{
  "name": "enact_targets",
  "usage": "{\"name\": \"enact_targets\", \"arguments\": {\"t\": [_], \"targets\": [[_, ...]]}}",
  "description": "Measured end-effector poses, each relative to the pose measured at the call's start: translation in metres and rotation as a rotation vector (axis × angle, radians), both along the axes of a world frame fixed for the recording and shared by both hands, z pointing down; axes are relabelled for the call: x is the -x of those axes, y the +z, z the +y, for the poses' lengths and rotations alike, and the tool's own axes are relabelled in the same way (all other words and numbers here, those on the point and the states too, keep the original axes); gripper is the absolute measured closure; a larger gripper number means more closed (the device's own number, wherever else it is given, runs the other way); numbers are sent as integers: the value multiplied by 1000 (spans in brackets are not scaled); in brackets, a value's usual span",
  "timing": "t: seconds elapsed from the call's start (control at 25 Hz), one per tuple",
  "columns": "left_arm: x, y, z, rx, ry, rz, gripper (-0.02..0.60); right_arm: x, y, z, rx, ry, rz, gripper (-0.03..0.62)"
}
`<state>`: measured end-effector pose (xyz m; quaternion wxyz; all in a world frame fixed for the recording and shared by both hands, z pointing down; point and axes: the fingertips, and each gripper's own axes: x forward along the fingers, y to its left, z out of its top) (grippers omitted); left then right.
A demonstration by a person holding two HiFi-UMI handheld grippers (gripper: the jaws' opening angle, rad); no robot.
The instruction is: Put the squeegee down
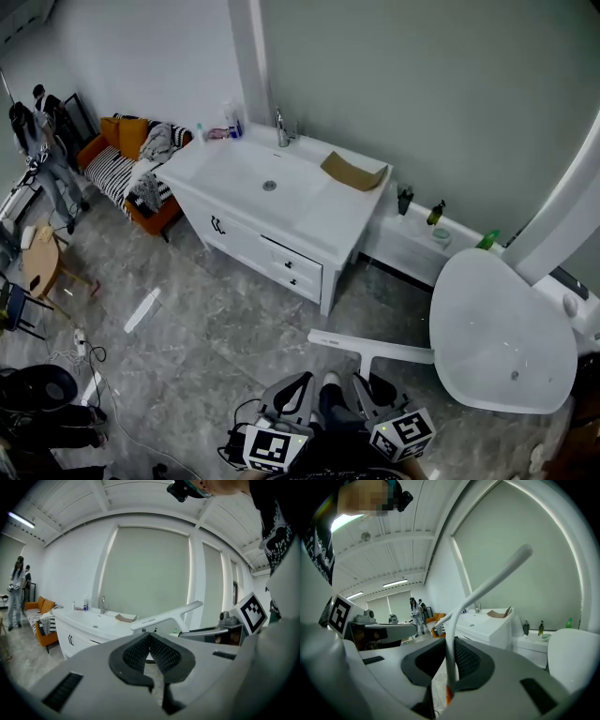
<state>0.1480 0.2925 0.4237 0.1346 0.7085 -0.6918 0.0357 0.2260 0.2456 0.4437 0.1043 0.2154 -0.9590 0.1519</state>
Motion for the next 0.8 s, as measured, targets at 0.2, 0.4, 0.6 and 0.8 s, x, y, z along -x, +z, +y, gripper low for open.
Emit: {"name": "enact_targets", "arguments": {"t": [0.2, 0.4, 0.6, 0.8], "targets": [[22, -9, -48, -36, -37, 5, 575, 23, -15, -56, -34, -16, -26, 533], [43, -14, -83, -56, -89, 0, 575, 42, -22, -97, -52, -44, -46, 533], [57, -15, -109, -68, -115, -7, 575, 50, -17, -124, -31, -63, -37, 533], [59, -27, -129, -160, -98, -2, 575, 49, -12, -143, -35, -67, -37, 533]]}}
